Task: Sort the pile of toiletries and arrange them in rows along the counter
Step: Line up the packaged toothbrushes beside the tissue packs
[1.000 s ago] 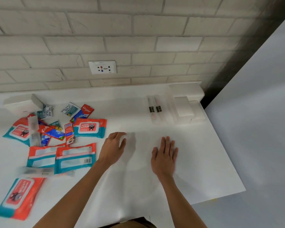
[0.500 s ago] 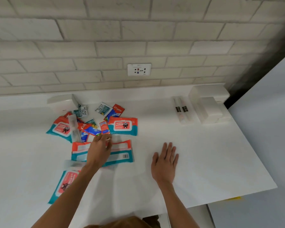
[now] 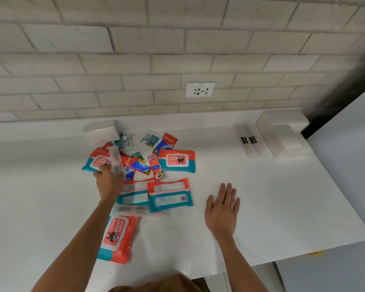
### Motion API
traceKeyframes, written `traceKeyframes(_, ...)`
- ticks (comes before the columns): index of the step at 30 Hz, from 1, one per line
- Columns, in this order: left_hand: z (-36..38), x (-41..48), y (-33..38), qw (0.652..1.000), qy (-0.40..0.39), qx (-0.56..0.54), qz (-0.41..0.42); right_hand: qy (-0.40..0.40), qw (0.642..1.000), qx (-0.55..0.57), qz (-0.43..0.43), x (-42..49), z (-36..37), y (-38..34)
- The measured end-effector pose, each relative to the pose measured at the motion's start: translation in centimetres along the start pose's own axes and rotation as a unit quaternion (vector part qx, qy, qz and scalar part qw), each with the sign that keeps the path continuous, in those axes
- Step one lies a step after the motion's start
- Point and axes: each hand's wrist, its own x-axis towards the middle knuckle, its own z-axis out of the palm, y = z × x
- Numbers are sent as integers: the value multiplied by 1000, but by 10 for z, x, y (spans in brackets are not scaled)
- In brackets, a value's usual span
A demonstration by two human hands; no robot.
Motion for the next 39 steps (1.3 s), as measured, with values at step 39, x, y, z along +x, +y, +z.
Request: traceKeyframes(39,-5,-75,43,758,-1,17,652,-232,598,738,207,-43,-179,-141)
